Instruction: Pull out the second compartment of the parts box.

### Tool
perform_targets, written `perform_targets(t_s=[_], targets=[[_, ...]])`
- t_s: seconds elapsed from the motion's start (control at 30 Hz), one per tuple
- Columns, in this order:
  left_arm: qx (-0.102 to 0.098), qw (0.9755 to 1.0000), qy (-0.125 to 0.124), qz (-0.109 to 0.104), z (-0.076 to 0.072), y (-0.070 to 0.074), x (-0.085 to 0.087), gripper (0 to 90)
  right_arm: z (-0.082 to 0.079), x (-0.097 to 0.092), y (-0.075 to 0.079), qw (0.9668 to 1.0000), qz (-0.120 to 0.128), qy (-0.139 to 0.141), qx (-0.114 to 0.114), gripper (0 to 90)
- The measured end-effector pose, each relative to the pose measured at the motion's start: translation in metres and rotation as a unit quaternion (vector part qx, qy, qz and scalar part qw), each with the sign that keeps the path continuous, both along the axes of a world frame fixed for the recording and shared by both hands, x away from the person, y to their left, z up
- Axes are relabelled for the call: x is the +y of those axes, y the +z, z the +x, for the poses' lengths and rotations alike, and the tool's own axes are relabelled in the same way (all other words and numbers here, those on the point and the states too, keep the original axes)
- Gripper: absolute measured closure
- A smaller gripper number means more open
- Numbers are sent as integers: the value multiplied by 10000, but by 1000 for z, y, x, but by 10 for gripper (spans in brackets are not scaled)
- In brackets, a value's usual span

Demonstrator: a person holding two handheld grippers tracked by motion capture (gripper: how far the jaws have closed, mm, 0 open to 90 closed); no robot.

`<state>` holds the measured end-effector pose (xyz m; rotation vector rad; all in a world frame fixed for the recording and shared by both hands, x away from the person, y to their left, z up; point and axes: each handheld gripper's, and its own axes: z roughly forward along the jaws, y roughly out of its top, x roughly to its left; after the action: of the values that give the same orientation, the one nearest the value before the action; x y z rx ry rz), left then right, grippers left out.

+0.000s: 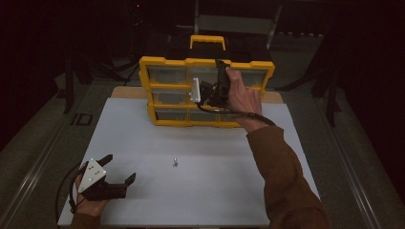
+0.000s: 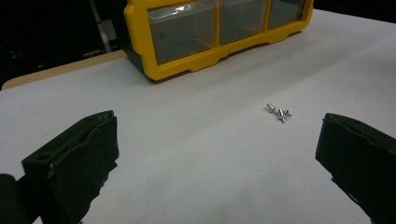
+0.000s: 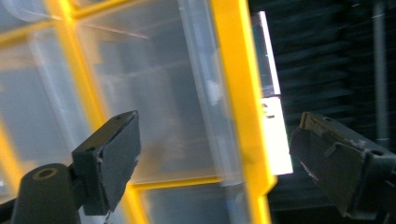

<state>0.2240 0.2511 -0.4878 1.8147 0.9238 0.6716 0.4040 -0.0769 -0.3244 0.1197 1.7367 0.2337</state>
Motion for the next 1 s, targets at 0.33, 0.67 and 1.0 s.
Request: perform_targets(t_s=[0.33,0.67,1.0], targets=[[-8,10000,23,-14,-1,0,1,0,7,10,-6,9970,-580,-155,-484,238],[0,10000,37,-4,-1,0,1,0,8,11,-10,9902,-965,-168,-996,467],[6,10000,47,-8,-2,0,2,0,10,11,-17,9872,-1086,-150,-1155,497]])
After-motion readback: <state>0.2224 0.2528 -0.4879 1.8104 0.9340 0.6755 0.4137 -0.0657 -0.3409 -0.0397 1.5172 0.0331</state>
